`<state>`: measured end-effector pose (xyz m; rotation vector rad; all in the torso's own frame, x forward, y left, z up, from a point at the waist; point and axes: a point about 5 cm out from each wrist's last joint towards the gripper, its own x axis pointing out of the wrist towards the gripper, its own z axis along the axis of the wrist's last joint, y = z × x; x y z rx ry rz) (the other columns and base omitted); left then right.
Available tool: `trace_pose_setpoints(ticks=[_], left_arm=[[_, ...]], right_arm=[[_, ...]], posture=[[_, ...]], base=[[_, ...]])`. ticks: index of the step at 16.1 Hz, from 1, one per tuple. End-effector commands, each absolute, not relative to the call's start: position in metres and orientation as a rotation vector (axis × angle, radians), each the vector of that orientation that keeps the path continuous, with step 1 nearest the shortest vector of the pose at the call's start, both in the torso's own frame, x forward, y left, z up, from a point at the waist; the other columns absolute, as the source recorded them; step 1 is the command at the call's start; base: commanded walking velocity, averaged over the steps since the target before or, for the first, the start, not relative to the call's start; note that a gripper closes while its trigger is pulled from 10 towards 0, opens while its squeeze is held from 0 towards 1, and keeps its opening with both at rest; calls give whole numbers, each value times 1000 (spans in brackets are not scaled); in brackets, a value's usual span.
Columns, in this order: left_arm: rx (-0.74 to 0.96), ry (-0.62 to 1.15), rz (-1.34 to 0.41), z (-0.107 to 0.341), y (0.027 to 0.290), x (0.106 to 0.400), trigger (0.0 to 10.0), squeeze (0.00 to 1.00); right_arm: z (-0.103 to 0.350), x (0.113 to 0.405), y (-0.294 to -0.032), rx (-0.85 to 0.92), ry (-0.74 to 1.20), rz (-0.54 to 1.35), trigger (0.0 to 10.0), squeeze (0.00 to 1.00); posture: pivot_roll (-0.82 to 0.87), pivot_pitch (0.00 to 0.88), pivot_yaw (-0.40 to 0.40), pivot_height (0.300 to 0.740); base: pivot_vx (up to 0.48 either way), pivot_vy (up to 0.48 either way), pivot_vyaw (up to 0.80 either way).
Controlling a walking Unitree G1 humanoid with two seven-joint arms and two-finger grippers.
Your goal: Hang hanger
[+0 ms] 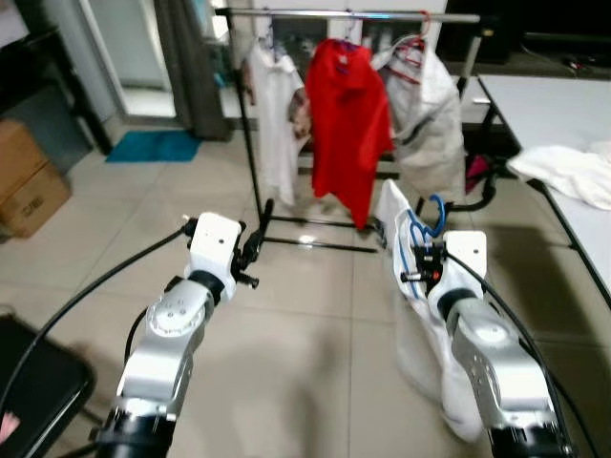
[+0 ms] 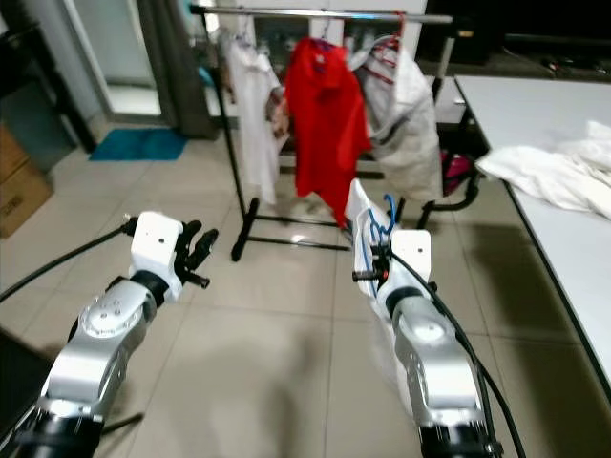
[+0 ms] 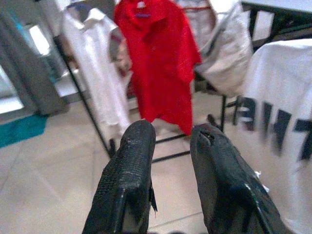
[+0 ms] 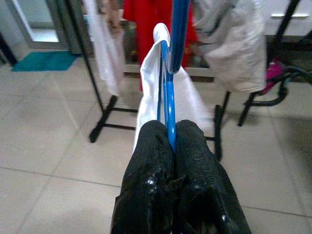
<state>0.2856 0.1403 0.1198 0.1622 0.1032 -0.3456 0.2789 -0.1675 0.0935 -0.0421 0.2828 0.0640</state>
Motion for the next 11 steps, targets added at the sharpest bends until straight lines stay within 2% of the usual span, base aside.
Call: trace_pose_setpoints(ticks=[1,10,11], left_arm=[[154,88,-368,123,134,285,10000,0],[139,77,-361,123,130,283,10000,0],[142,75,-358,124,131,285,10000,0]], right_arm=[[103,282,-171,-45,234,58,10000,0],[103,287,-164,-20,225,106,10000,0],[104,288,-164,-30,217,112,10000,0]], posture=[[72,0,20,740],[79,0,9,740],[79,0,12,740]], base=[[330,0,0],[328,0,0],[330,0,525]])
